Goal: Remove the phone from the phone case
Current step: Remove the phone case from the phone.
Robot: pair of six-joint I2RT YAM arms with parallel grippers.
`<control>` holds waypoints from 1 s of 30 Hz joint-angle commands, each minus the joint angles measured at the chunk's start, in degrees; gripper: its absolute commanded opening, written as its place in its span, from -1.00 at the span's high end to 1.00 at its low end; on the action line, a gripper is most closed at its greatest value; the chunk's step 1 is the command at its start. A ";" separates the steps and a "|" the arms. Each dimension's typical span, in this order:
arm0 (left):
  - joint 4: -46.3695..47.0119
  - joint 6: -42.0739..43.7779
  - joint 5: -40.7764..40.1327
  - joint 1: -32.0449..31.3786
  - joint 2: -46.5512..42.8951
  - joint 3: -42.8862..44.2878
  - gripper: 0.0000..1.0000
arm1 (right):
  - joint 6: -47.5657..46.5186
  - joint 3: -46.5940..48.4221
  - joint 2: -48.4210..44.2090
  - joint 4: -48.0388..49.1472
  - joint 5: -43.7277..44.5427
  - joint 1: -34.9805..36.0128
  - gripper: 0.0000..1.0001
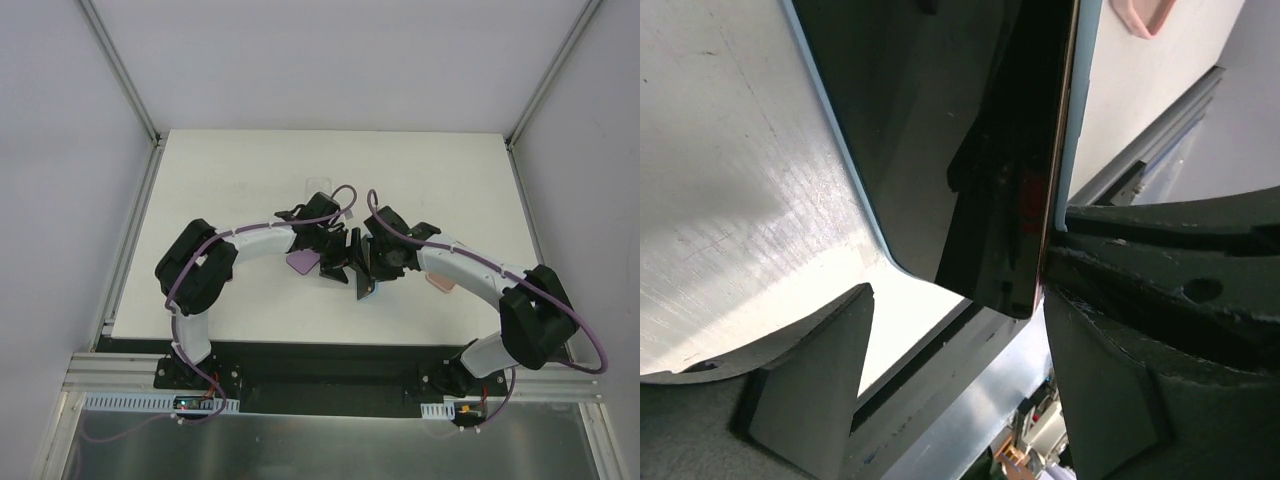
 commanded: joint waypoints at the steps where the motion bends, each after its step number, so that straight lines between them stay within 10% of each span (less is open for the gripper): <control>1: -2.05 1.59 -6.53 -1.50 0.58 2.41 -0.35 | 0.29 3.05 0.35 0.72 -1.13 1.30 0.97; 30: -2.75 2.55 -2.85 13.69 -19.71 -12.17 -0.35 | 2.31 12.19 7.46 -14.49 20.31 12.28 0.97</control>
